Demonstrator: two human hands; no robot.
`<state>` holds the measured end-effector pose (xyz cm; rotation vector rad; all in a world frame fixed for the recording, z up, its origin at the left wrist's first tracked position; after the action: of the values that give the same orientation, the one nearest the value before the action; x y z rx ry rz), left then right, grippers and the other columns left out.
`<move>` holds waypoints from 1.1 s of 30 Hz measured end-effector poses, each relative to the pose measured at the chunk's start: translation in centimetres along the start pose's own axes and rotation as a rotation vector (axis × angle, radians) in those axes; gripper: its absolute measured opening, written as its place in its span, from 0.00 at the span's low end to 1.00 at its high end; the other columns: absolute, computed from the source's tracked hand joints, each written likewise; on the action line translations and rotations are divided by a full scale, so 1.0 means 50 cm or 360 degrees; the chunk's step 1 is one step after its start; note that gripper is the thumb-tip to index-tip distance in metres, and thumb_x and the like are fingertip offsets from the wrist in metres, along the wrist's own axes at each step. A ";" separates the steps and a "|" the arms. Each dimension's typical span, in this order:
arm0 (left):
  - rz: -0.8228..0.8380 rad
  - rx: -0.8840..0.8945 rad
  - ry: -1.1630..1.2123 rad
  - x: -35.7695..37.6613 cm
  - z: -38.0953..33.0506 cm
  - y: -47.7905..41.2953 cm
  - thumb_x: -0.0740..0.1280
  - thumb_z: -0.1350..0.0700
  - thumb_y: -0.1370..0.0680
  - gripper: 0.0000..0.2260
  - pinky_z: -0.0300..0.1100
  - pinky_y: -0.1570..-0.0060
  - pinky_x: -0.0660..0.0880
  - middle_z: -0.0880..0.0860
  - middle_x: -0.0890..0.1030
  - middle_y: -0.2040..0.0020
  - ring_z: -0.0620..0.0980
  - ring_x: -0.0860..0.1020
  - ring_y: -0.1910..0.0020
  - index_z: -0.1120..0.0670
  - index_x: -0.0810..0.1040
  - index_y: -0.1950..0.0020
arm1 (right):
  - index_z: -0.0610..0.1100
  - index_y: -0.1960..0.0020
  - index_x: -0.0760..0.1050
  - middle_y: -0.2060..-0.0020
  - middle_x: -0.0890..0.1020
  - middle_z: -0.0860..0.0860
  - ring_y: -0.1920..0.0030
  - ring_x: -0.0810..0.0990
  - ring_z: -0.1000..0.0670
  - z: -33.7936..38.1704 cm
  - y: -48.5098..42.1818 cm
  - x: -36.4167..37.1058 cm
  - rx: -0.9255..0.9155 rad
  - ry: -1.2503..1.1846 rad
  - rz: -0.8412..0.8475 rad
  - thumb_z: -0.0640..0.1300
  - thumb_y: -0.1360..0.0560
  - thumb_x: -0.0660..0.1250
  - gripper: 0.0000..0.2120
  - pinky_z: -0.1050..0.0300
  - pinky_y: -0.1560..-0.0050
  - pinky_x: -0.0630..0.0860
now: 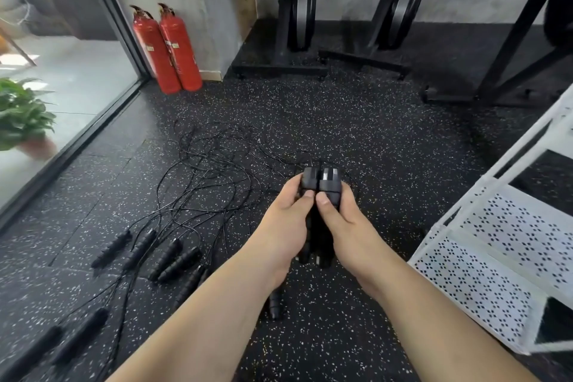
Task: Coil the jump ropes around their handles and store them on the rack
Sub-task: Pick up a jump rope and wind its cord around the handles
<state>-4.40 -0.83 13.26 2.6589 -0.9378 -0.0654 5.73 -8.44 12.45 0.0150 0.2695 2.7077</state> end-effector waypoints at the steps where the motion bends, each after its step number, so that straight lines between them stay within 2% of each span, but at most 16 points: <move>1: 0.0000 -0.0012 0.0005 0.002 0.000 0.002 0.59 0.50 0.11 0.15 0.54 0.29 0.75 0.42 0.86 0.38 0.46 0.82 0.35 0.32 0.80 0.33 | 0.68 0.29 0.69 0.40 0.83 0.64 0.44 0.81 0.70 0.000 0.001 0.000 0.0026 -0.0058 -0.0008 0.59 0.13 0.58 0.14 0.72 0.49 0.78; 4: 0.0009 -0.0058 0.0067 0.003 -0.004 0.008 0.59 0.51 0.12 0.16 0.55 0.29 0.75 0.43 0.86 0.38 0.47 0.83 0.35 0.33 0.80 0.32 | 0.71 0.29 0.74 0.36 0.84 0.61 0.34 0.82 0.59 -0.003 0.002 0.001 0.0113 -0.0176 -0.0035 0.64 0.14 0.58 0.16 0.51 0.30 0.77; 6: 0.0040 -0.0027 0.0044 0.000 -0.014 0.013 0.61 0.53 0.15 0.16 0.57 0.30 0.77 0.45 0.87 0.40 0.48 0.83 0.36 0.35 0.81 0.33 | 0.70 0.27 0.73 0.32 0.83 0.60 0.30 0.80 0.55 -0.005 0.000 0.001 0.0151 -0.0227 -0.0056 0.66 0.15 0.58 0.18 0.44 0.25 0.73; 9: 0.0196 0.0075 -0.0146 -0.005 -0.029 0.017 0.66 0.55 0.28 0.25 0.63 0.34 0.78 0.51 0.86 0.41 0.50 0.82 0.41 0.37 0.79 0.32 | 0.65 0.28 0.77 0.34 0.84 0.55 0.31 0.81 0.52 -0.005 -0.001 0.004 0.0177 -0.0389 -0.0040 0.62 0.13 0.58 0.17 0.41 0.25 0.73; 12: 0.0284 0.0127 -0.0463 -0.020 -0.031 0.009 0.72 0.59 0.28 0.33 0.60 0.42 0.82 0.49 0.85 0.44 0.50 0.83 0.47 0.36 0.70 0.28 | 0.61 0.25 0.75 0.33 0.84 0.54 0.31 0.82 0.52 -0.003 0.004 0.009 0.0194 -0.0499 0.0095 0.58 0.12 0.57 0.18 0.43 0.24 0.72; 16: 0.0311 0.0131 -0.0831 -0.034 -0.025 0.005 0.79 0.56 0.28 0.35 0.38 0.51 0.81 0.43 0.83 0.46 0.39 0.83 0.50 0.39 0.65 0.27 | 0.64 0.21 0.69 0.28 0.80 0.60 0.26 0.75 0.56 -0.015 0.011 0.008 0.0248 -0.0417 0.0226 0.61 0.14 0.60 0.21 0.44 0.19 0.63; 18: 0.0222 0.0145 -0.0928 -0.036 -0.023 0.006 0.79 0.55 0.29 0.33 0.38 0.54 0.81 0.42 0.83 0.48 0.40 0.83 0.52 0.40 0.67 0.30 | 0.69 0.22 0.69 0.26 0.76 0.63 0.23 0.72 0.58 -0.014 0.017 0.008 0.0288 -0.0234 0.0273 0.64 0.15 0.60 0.21 0.44 0.18 0.62; 20: 0.0053 0.0212 -0.1039 -0.039 -0.026 0.007 0.78 0.54 0.30 0.31 0.43 0.53 0.81 0.41 0.82 0.49 0.42 0.82 0.52 0.40 0.68 0.31 | 0.69 0.27 0.73 0.27 0.77 0.63 0.27 0.73 0.60 0.005 0.023 -0.003 0.0345 0.0057 0.0261 0.65 0.15 0.58 0.18 0.48 0.20 0.67; 22: -0.0110 0.0303 -0.1229 -0.046 -0.035 0.011 0.77 0.52 0.31 0.31 0.45 0.53 0.79 0.40 0.82 0.52 0.42 0.81 0.53 0.39 0.67 0.34 | 0.65 0.31 0.75 0.34 0.81 0.62 0.35 0.78 0.60 0.034 0.017 -0.033 0.0252 0.0601 0.0143 0.62 0.14 0.60 0.14 0.53 0.29 0.73; 23: -0.0164 0.0340 -0.1335 -0.050 -0.041 0.012 0.77 0.51 0.32 0.30 0.46 0.53 0.78 0.41 0.81 0.53 0.43 0.80 0.54 0.38 0.67 0.34 | 0.62 0.28 0.74 0.36 0.81 0.62 0.37 0.80 0.59 0.046 0.010 -0.054 0.0144 0.0862 0.0022 0.58 0.15 0.63 0.15 0.55 0.35 0.75; 25: -0.0154 0.0387 -0.1457 -0.057 -0.051 0.014 0.76 0.52 0.32 0.31 0.47 0.52 0.80 0.42 0.81 0.54 0.45 0.80 0.55 0.38 0.67 0.34 | 0.58 0.21 0.66 0.30 0.77 0.61 0.35 0.78 0.59 0.064 0.001 -0.093 -0.0068 0.1190 -0.0323 0.47 0.18 0.71 0.28 0.56 0.39 0.76; 26: -0.0093 0.0403 -0.1488 -0.058 -0.055 0.016 0.76 0.52 0.32 0.31 0.48 0.51 0.81 0.42 0.81 0.54 0.46 0.81 0.55 0.38 0.67 0.33 | 0.59 0.19 0.62 0.25 0.72 0.60 0.30 0.74 0.58 0.068 0.001 -0.104 -0.0171 0.1276 -0.0425 0.42 0.20 0.73 0.35 0.56 0.35 0.74; 28: 0.0131 0.0442 -0.1566 -0.049 -0.058 0.024 0.76 0.52 0.33 0.33 0.48 0.52 0.81 0.43 0.82 0.54 0.46 0.81 0.56 0.36 0.67 0.32 | 0.63 0.18 0.60 0.20 0.65 0.63 0.22 0.65 0.58 0.061 -0.005 -0.106 -0.0336 0.1348 -0.0326 0.35 0.24 0.75 0.44 0.52 0.23 0.65; 30: 0.0372 0.0496 -0.1594 -0.033 -0.053 0.035 0.76 0.53 0.33 0.34 0.46 0.55 0.81 0.44 0.82 0.54 0.45 0.81 0.57 0.36 0.68 0.31 | 0.64 0.25 0.72 0.26 0.75 0.64 0.26 0.73 0.58 0.040 -0.011 -0.096 -0.0400 0.1210 -0.0083 0.27 0.27 0.72 0.42 0.50 0.22 0.69; 32: 0.0452 0.0549 -0.1488 -0.026 -0.052 0.040 0.77 0.54 0.33 0.32 0.46 0.56 0.80 0.44 0.82 0.54 0.43 0.81 0.58 0.36 0.70 0.33 | 0.61 0.41 0.82 0.46 0.87 0.59 0.44 0.85 0.55 0.021 -0.015 -0.097 -0.0458 0.1045 -0.0048 0.27 0.28 0.68 0.31 0.47 0.40 0.81; 33: 0.0432 0.0580 -0.1375 -0.028 -0.057 0.038 0.77 0.56 0.33 0.31 0.46 0.56 0.81 0.44 0.82 0.55 0.43 0.81 0.58 0.36 0.72 0.35 | 0.59 0.47 0.83 0.55 0.87 0.58 0.53 0.85 0.54 0.021 -0.017 -0.103 -0.0465 0.1014 -0.0106 0.29 0.25 0.68 0.24 0.49 0.50 0.82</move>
<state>-6.23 -0.57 16.46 2.7879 -1.6832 -1.1469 10.84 -9.59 13.49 -0.9276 0.0470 2.5806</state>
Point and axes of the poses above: each hand's wrist, its own y-axis away from the middle knuckle, its own x-axis out of the palm, z = x × y, the point moved 3 cm from there along -y, towards the middle knuckle
